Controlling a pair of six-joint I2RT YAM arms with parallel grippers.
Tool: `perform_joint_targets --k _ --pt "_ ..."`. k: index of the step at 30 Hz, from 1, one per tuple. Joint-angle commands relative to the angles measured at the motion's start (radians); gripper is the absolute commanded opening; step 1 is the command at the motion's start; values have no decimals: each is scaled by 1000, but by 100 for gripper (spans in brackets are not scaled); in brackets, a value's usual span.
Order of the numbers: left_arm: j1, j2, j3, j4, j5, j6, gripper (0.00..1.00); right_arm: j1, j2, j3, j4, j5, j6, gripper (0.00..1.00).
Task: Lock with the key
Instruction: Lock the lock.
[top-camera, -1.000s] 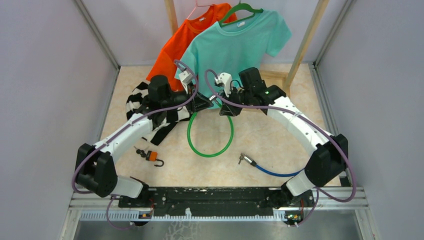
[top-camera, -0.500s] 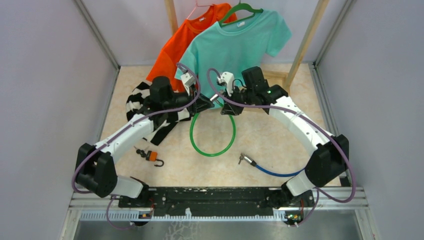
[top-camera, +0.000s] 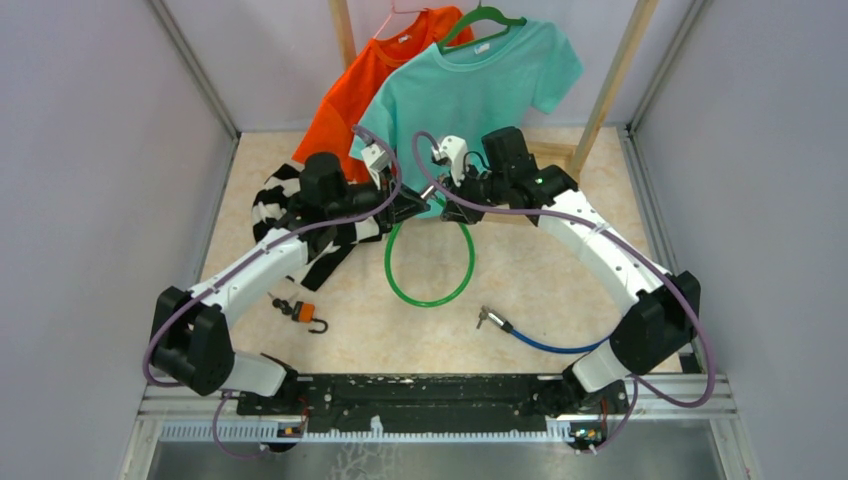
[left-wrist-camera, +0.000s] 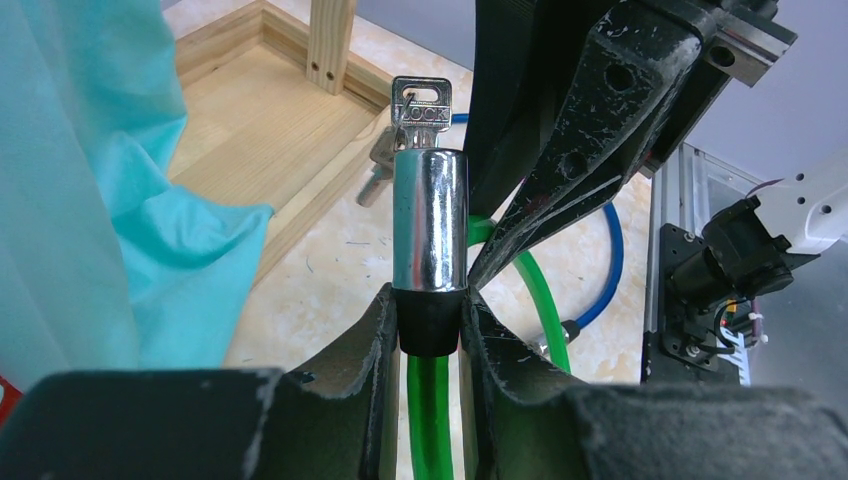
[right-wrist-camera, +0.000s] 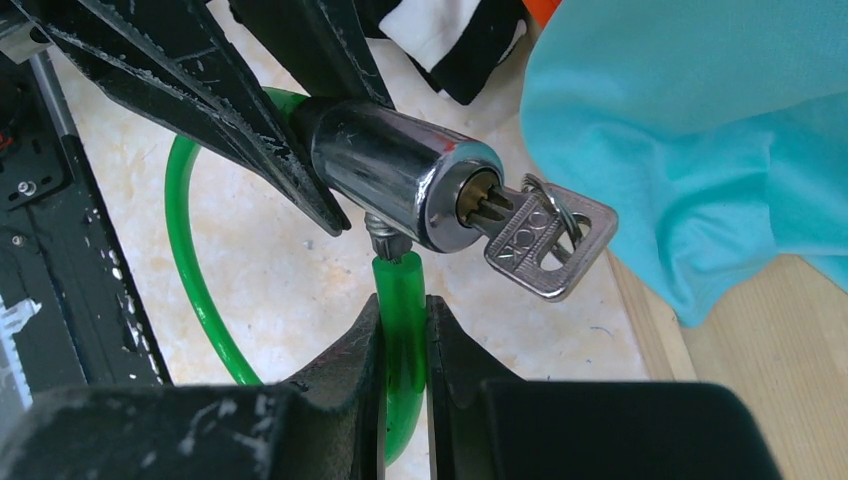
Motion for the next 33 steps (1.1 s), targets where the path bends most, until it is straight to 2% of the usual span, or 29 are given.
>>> perform_joint_targets --k 1,7,10,12,21,26,33 --pt "-13 11 -3 -50 -38 15 0 24 -49 81 147 -122 -4 0" --pt "-15 5 -38 9 28 -14 0 24 -41 80 156 -102 -3 0" --pt "-10 -10 -73 60 42 -16 0 24 -48 73 153 -73 -55 0" --pt "-2 -15 -95 84 49 -8 4 24 -70 33 175 -51 -102 0" --pt "4 7 -153 181 136 35 16 24 -195 -229 381 -111 -249 0" --pt "2 22 -193 229 170 78 17 25 -222 -319 454 -125 -290 0" --pt "-17 46 -221 274 213 123 17 24 -241 -425 634 -157 -261 0"
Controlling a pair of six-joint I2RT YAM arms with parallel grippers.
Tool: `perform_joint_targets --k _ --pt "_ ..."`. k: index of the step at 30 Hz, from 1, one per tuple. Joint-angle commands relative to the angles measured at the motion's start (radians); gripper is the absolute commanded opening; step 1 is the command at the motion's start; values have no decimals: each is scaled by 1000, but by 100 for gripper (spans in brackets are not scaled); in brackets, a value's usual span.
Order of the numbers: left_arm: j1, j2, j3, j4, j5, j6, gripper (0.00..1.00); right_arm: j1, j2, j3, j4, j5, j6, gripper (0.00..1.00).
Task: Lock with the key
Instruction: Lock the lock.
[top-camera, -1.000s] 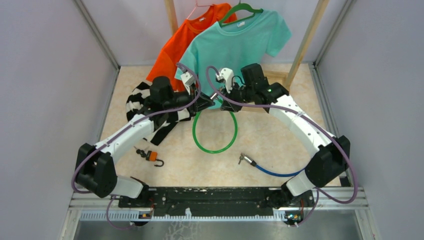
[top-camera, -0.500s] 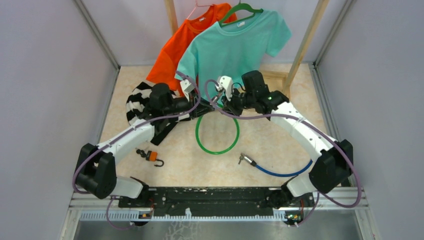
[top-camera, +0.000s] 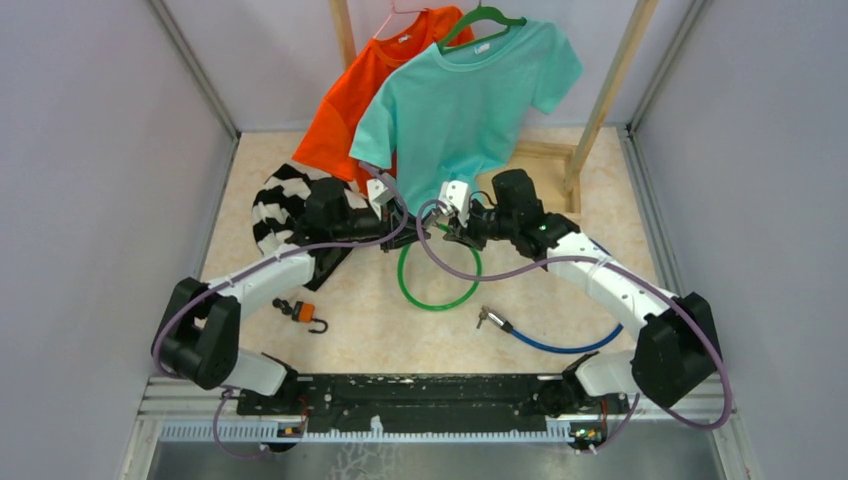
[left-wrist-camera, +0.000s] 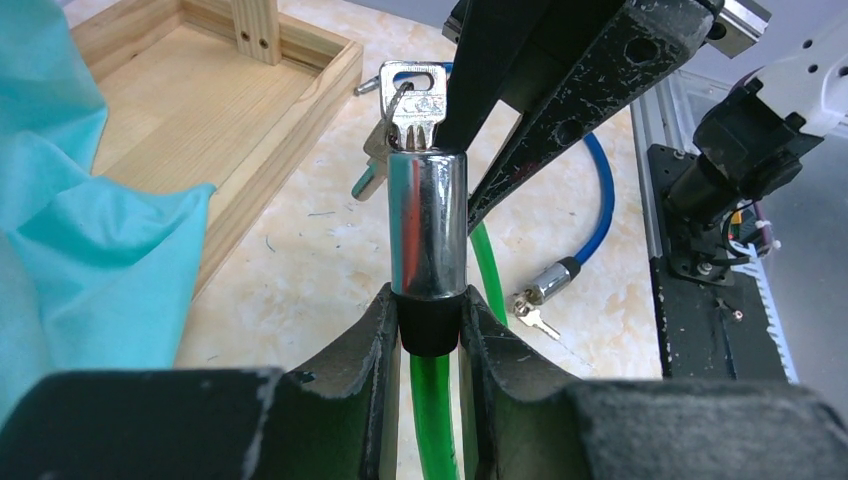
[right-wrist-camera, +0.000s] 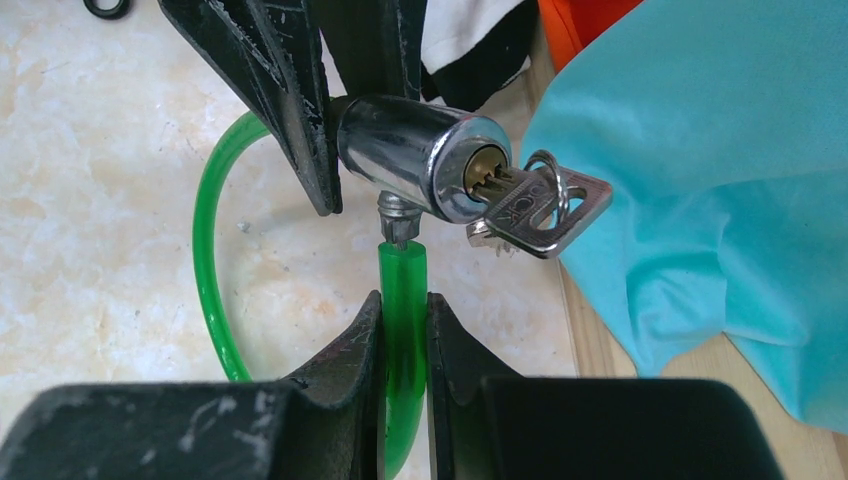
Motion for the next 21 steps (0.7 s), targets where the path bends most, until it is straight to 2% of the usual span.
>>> perform_joint_targets --k 1,8,14,21 --pt "-17 22 -25 50 71 43 17 12 -77 -23 271 -115 -16 0" --pt "-29 25 -30 45 83 81 17 12 -129 -115 359 -140 -37 0" --pt "-37 25 -40 42 51 81 20 11 -160 -142 357 -158 -41 0" --pt "-41 25 -31 40 67 80 32 13 -158 -154 343 -172 -50 0"
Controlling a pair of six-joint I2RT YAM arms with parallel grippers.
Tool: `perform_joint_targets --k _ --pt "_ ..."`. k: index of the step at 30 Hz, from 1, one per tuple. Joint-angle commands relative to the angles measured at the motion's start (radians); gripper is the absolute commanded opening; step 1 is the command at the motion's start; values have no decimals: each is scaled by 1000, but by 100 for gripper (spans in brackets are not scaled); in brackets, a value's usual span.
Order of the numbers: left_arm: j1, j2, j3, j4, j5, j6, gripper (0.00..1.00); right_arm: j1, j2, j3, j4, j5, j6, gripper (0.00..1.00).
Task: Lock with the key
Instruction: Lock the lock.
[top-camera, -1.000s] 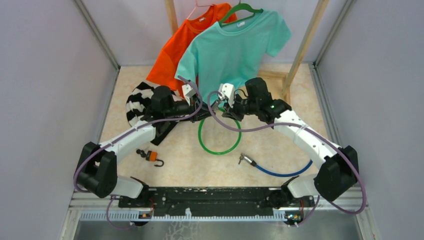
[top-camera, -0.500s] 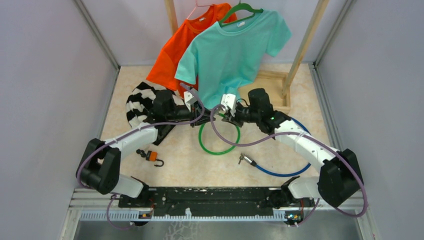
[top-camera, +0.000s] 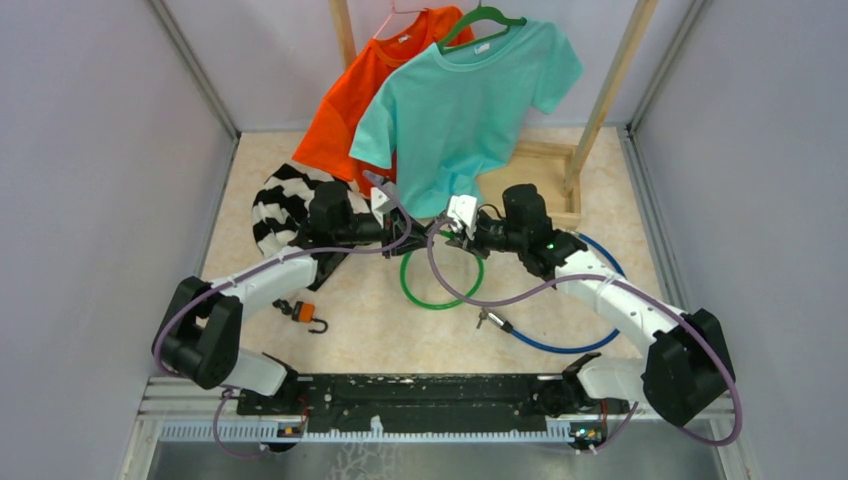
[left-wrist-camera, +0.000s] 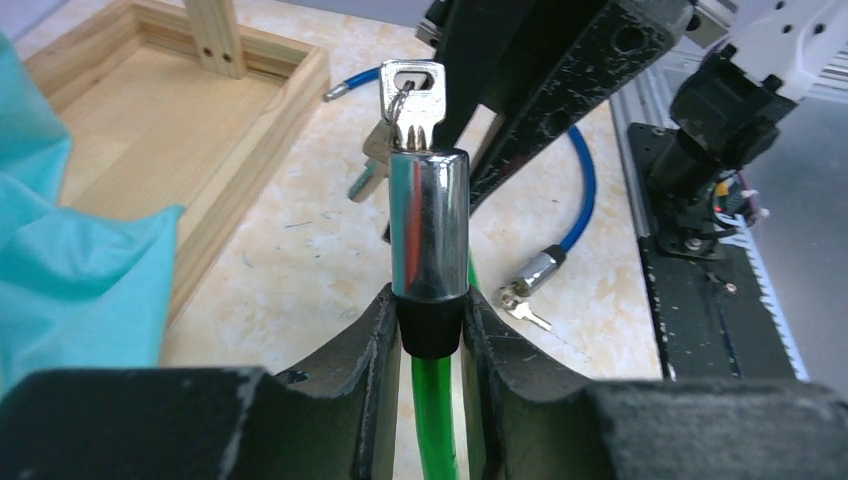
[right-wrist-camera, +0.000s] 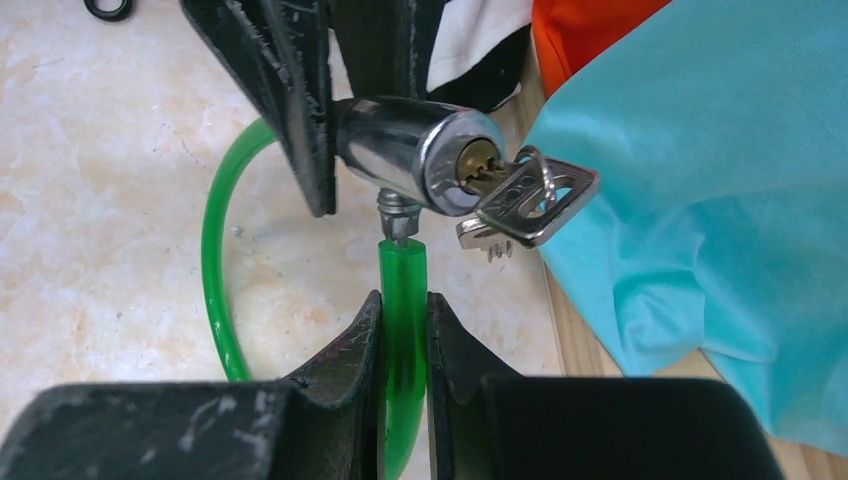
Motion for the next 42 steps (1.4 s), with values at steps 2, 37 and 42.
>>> perform_joint_targets --k 2,37,42 --pt "-18 14 -3 -2 20 11 35 16 -61 6 167 -134 -40 0" --pt "-18 -21 163 -229 -73 -106 62 27 -28 -24 151 -80 -85 0" --pt "-19 -6 163 -213 -77 -106 46 33 -24 -21 153 -96 -72 0"
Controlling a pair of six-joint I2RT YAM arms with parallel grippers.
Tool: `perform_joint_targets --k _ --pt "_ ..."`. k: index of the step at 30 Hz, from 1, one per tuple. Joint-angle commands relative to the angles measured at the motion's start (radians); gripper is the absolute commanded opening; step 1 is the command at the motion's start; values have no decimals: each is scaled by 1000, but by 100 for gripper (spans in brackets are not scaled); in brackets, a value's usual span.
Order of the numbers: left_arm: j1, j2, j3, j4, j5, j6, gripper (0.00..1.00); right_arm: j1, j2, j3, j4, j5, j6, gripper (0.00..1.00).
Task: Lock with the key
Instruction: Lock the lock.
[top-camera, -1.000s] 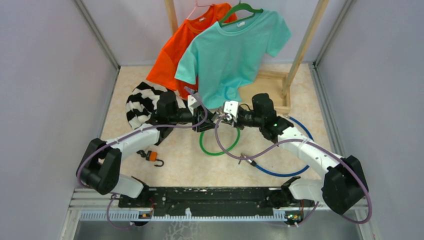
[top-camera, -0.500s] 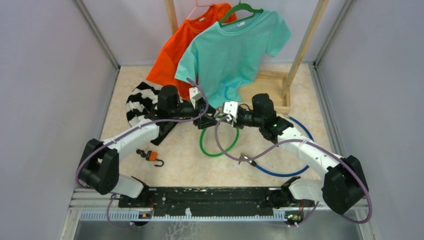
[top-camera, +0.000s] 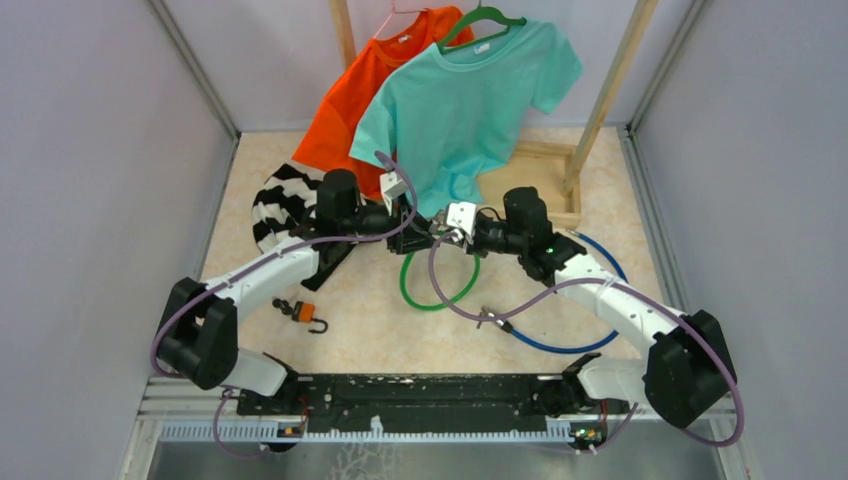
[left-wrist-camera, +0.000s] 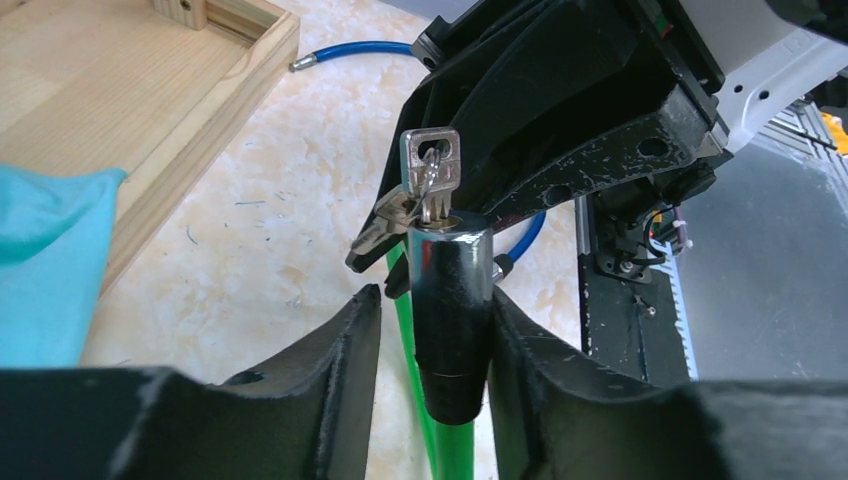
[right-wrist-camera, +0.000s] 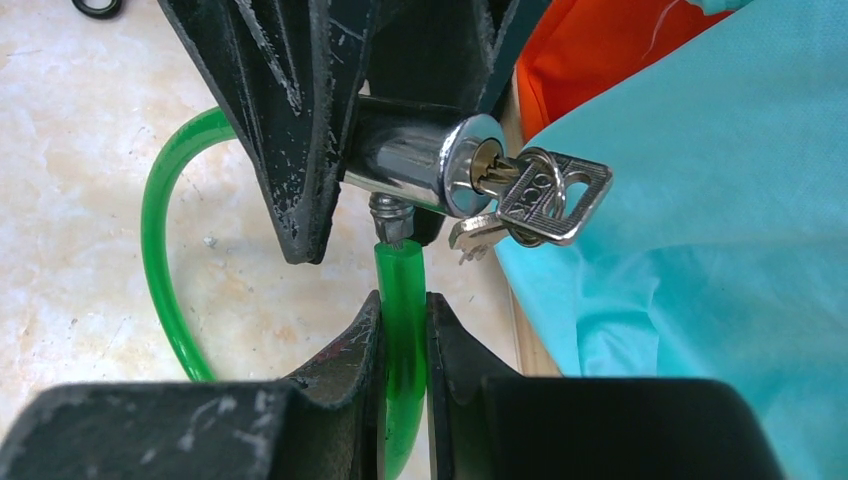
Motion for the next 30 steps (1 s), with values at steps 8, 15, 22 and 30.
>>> perform_joint_targets --k 8,15,22,30 --pt "-6 7 26 24 -18 62 28 34 -2 79 62 -149 112 0" --pt "-8 4 38 14 -22 118 10 35 -15 104 35 -160 110 0" --pt "-8 -16 75 -69 34 277 0 35 -38 131 -23 -131 3 0" --pt "-10 -36 7 -101 85 435 0 35 -69 39 1 -163 -70 0"
